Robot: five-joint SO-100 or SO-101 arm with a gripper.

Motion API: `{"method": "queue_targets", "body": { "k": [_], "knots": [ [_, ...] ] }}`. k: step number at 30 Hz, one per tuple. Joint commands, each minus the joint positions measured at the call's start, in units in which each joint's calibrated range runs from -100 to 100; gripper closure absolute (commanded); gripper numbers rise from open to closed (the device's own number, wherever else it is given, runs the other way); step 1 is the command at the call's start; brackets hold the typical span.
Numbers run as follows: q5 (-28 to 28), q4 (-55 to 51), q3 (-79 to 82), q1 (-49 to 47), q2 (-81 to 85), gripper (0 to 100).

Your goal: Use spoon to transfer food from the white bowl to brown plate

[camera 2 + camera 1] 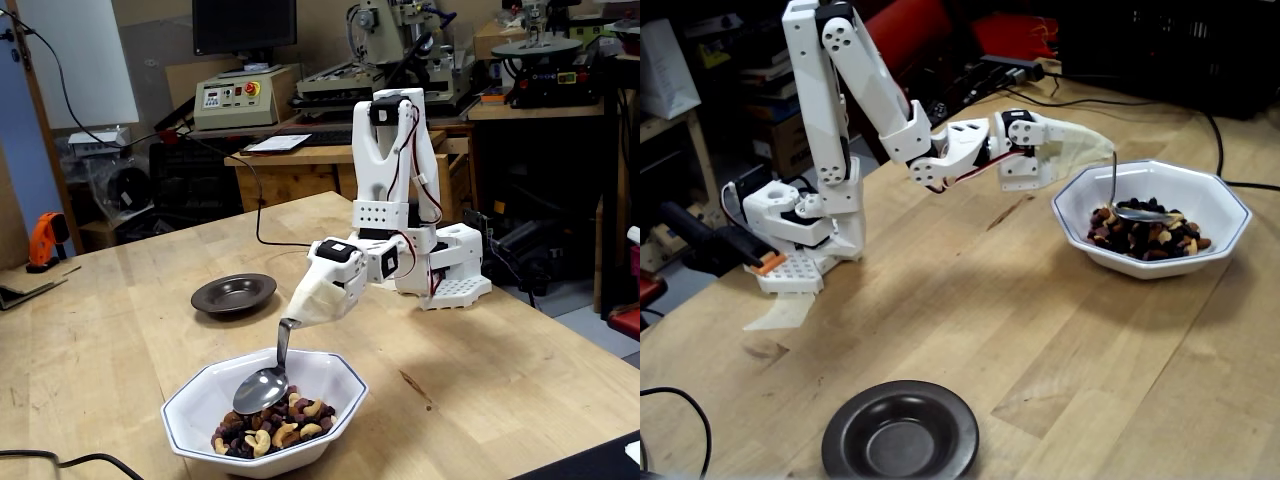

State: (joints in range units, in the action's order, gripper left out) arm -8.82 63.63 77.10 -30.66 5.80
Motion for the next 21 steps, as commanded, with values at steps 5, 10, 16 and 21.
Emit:
{"method": "queue_targets", "body": {
  "k": [5, 10, 16, 21],
  "knots": [
    [-1.3, 0.9, -3.1, 0.2, 0.8, 96],
    [-4.9, 0.8, -2.8, 0.4, 0.8, 96],
    [-5.4, 0.7, -2.5, 0.4, 0.5, 96],
    [-5.5, 0.7, -3.0, 1.5, -5.7, 96]
  ]
}}
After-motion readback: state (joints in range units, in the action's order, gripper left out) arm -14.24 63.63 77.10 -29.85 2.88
